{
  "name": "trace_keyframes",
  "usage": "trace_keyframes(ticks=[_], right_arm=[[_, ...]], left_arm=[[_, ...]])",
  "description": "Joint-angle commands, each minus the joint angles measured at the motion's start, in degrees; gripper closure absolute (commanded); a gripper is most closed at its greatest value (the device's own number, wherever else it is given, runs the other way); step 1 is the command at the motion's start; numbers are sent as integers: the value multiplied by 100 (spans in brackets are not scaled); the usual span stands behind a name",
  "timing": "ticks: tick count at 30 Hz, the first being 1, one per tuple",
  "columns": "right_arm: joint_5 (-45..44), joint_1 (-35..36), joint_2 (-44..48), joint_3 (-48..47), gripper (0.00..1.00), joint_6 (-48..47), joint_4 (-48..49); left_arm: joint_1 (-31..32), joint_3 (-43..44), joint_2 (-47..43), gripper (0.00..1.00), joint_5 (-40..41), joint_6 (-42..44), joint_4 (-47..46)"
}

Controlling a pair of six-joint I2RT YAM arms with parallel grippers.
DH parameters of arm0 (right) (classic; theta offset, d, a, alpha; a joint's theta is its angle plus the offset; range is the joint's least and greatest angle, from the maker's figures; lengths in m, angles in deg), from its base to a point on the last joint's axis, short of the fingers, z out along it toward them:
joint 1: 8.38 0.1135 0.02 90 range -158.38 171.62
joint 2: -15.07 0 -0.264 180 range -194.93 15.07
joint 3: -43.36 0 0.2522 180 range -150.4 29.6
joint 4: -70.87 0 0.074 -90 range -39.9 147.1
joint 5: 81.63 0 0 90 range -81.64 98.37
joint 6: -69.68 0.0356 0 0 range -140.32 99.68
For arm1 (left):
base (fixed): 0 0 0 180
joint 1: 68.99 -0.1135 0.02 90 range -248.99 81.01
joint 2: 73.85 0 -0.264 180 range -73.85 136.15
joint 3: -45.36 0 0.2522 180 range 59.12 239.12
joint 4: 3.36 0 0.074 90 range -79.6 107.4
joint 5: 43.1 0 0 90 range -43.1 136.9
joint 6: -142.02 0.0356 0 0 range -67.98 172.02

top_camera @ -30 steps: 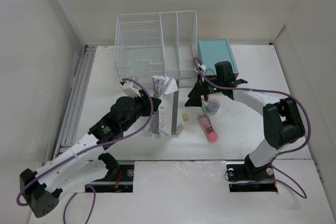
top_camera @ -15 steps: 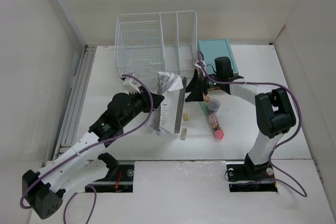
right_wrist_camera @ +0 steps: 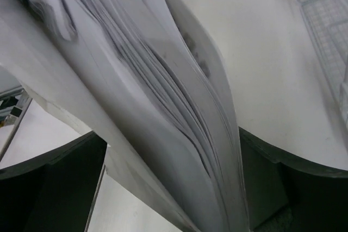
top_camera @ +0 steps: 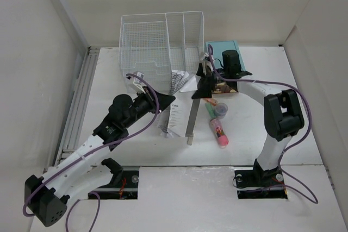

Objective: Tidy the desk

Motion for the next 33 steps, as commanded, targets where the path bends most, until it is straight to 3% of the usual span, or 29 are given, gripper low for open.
trace_keyframes(ticks=[1, 3, 4, 5, 6, 7, 8, 9, 10, 20, 24, 25, 26, 29, 31, 33], right_arm=[[1102, -45, -10, -458, 6, -118, 206], [1104, -45, -10, -1068, 21, -1707, -1236], [1104, -45, -150, -1439, 30, -2918, -3882], [1104, -45, -299, -1799, 44, -3974, -4952], [1104, -45, -457, -2386, 50, -5246, -5746], [1104, -45, -763, -2635, 55, -5842, -6441], [1104, -45, -888, -2829, 69, -6396, -7571], [1104, -97, -976, -2970, 95, -7089, -7947], [1104, -97, -1056, -3068, 98, -7200, -8247], [1104, -97, -319, -3050, 100, -7070, -8250], [928, -238, 173, -3514, 100, -6579, -8250], [762, -403, 226, -3647, 100, -6447, -8250], [674, -475, 279, -3797, 100, -6315, -8250], [175, -773, 437, -4385, 100, -5867, -8250], [-213, -836, 603, -4815, 100, -4834, -7822], [-1257, -897, 989, -4644, 100, -3430, -5903]], left_arm=[[-80, 294, -56, 100, -327, -340, -1318], [-80, 241, -3, 100, -327, -340, -1388], [-80, 241, -3, 100, -327, -340, -1449], [-80, 241, 67, 100, -327, -340, -1450], [-80, 189, 68, 100, -327, -340, -1450], [-80, 188, 129, 100, -327, -340, -1450], [-132, 188, 129, 100, -327, -340, -1450], [-133, 188, 129, 100, -327, -340, -1450], [-133, 188, 129, 100, -327, -340, -1380], [-440, 513, 182, 100, -100, 222, -258], [-440, 987, 130, 67, 646, 608, 675], [-440, 1214, 129, 44, 787, 687, 860], [-440, 1329, 77, 34, 928, 766, 1053], [-326, 1759, 24, 25, 1289, 1048, 1608], [-273, 1927, -47, 14, 1342, 1153, 1863], [-273, 2165, -99, 12, 1343, 1215, 2030]])
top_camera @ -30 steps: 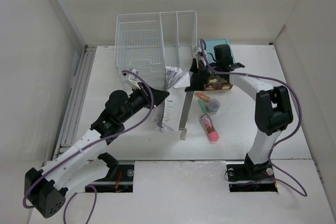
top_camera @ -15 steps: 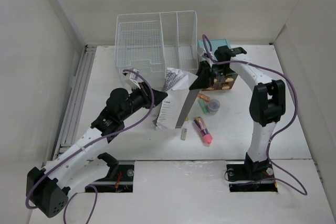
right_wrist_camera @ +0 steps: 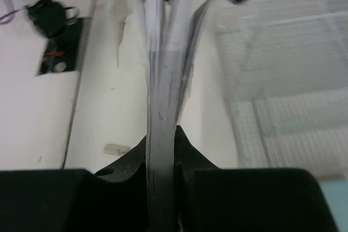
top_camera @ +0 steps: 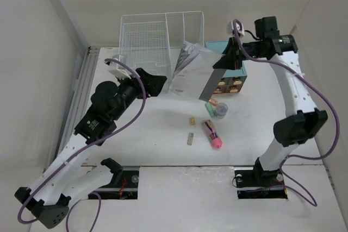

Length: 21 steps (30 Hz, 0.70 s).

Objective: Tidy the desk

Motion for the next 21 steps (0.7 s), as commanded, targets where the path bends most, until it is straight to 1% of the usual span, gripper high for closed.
trace_keyframes(ticks=[1, 2, 4, 5, 7, 8, 9, 10, 13, 15, 16, 17, 19, 21], right_arm=[[-913, -86, 920, 189, 100, 2786, 2311], [-1883, 9, 1393, 350, 100, 3110, 3293], [-2610, 124, 1512, 212, 100, 3237, 3426], [-2901, 177, 1399, -233, 100, 3341, 3348], [-3692, 282, 1231, -649, 100, 3543, 3346], [-4060, 361, 1178, -764, 100, 3771, 3460], [-4769, 423, 1126, -834, 100, 3886, 3635], [-5124, 598, 1073, -835, 100, 3948, 3907], [-6082, 845, 739, -1160, 100, 4220, 4224], [-6584, 968, 520, -1379, 100, 4457, 4348], [-7108, 1029, 362, -1380, 100, 4537, 4418], [-7270, 1134, 361, -1319, 100, 4538, 4706], [-7561, 1197, 186, -1266, 100, 4590, 4884], [-7615, 1267, 71, -1266, 100, 4722, 5078]], left_arm=[[92, 445, -171, 12, 285, 374, 493], [92, 515, -241, 12, 285, 374, 556], [92, 516, -381, 11, 285, 374, 696], [144, 516, -435, 11, 285, 374, 697], [145, 464, -601, 11, 285, 374, 767], [145, 463, -602, 10, 285, 374, 837], [145, 402, -689, 7, 285, 374, 925], [145, 341, -690, 5, 285, 374, 978], [145, 200, -831, 0, 285, 374, 1171], [145, 139, -962, 0, 285, 374, 1320], [145, 138, -962, 0, 337, 374, 1399], [145, 77, -962, 0, 337, 374, 1461], [145, 16, -1102, 0, 337, 426, 1576], [145, -64, -1242, 0, 337, 427, 1646]])
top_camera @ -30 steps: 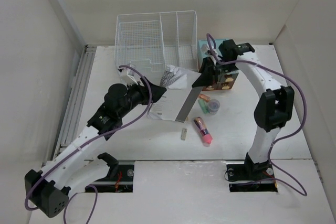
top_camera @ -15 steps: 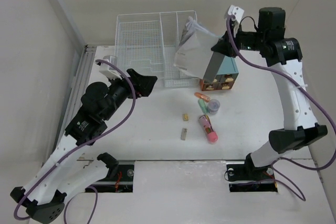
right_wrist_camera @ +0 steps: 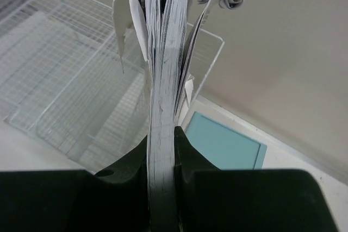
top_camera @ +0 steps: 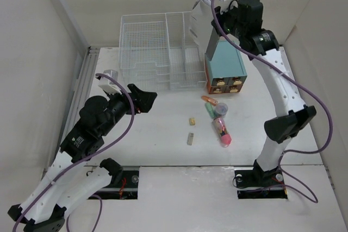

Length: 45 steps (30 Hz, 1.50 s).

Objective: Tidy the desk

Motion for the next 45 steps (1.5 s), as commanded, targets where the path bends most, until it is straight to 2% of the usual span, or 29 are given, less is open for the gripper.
trace_keyframes(ticks=[1, 10, 14, 18, 21, 31, 34, 35, 38, 39, 40, 45], right_arm=[[-815, 94, -10, -334, 100, 481, 1288], [-938, 146, -696, -467, 100, 991, 1964], [-877, 146, -986, -546, 100, 1291, 1965], [-1332, 330, -1214, -529, 100, 1528, 2018], [-1825, 471, -1268, -178, 100, 1528, 2228], [-1931, 472, -1206, 1009, 100, 1476, 2457], [-1800, 472, -1154, 1202, 86, 1423, 2457], [-1721, 472, -1153, 1203, 75, 1423, 2518], [-1650, 472, -1153, 1203, 82, 1370, 2519], [-1650, 472, -1153, 1203, 95, 1370, 2519], [-1650, 472, -1232, 1124, 100, 1370, 2571], [-1843, 472, -1452, 746, 100, 1257, 2572]], left_arm=[[33, -175, -203, 0, 49, 125, 162], [33, -527, -625, 0, 154, 20, 356], [33, -650, -625, 0, 154, 20, 356], [33, -765, -625, 0, 154, -42, 233], [33, -878, -625, 0, 102, -94, 180], [33, -1239, -572, 0, -83, -147, -180], [33, -1300, -520, 0, -136, -200, -312], [33, -1301, -520, 0, -188, -200, -312], [33, -1363, -520, 0, -188, -252, -374], [33, -1363, -520, 0, -241, -253, -374], [33, -1363, -520, 0, -241, -253, -374], [33, -1363, -695, 0, -241, -305, -242]])
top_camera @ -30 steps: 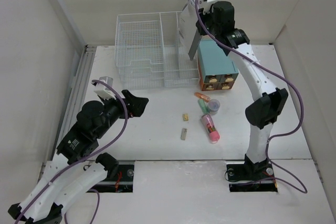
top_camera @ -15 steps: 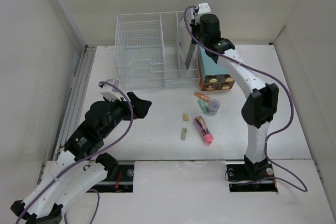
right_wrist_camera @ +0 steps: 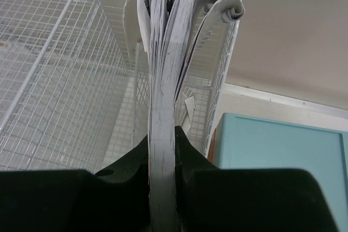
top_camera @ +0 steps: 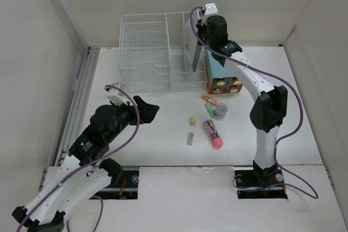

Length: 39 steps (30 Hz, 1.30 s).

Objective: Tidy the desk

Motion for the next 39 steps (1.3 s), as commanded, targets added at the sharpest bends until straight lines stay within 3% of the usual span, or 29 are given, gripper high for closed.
trace_keyframes(ticks=[1, 20, 29, 39], right_arm=[[-134, 26, -99, -441, 100, -152, 357], [-29, 26, -653, -1144, 100, -266, 462], [542, -133, -592, -1215, 100, -143, 595], [587, -133, -486, -1268, 100, -274, 753]], left_arm=[[33, -36, -210, 0, -73, -72, -137], [33, -45, -334, 0, -73, -177, -83], [33, -150, -228, 0, -73, -177, -198], [33, -264, -123, 0, -125, -177, -356]])
